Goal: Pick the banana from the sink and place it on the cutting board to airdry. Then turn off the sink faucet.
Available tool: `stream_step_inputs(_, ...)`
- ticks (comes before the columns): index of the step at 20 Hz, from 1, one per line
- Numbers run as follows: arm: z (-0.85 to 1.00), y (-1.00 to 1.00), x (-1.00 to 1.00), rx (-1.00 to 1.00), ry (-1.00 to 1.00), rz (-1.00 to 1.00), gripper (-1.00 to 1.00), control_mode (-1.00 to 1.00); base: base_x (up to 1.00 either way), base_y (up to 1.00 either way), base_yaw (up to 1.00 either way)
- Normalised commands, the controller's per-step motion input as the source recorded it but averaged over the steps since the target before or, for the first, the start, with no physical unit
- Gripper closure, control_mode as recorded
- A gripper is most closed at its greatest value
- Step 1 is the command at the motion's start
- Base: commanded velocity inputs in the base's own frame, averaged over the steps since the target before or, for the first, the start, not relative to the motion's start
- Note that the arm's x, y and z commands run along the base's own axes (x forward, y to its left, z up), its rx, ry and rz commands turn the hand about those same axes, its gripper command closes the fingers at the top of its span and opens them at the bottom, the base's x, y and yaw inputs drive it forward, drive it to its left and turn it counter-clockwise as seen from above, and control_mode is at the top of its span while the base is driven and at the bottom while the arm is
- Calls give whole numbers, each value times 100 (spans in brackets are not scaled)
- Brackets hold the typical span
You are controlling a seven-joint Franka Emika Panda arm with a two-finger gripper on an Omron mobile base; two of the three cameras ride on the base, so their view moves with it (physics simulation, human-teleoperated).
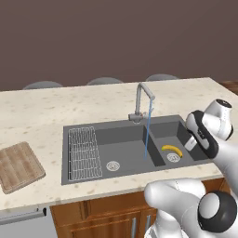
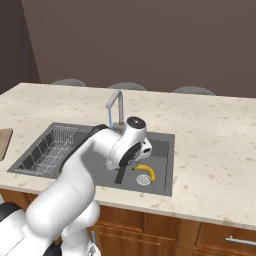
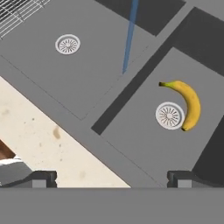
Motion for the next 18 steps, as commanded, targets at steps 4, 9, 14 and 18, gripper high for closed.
stream_step_inputs(4, -27, -5, 7, 0, 0, 6, -100, -100, 0, 0, 0)
stream_step_inputs(9, -26, -10, 5, 0, 0, 0, -100, -100, 0, 0, 0)
stream_step_inputs(14, -14, -4, 18, 0, 0, 0, -100, -100, 0, 0, 0)
stream_step_inputs(18, -5, 0, 27, 0, 0, 0, -100, -100, 0, 0, 0)
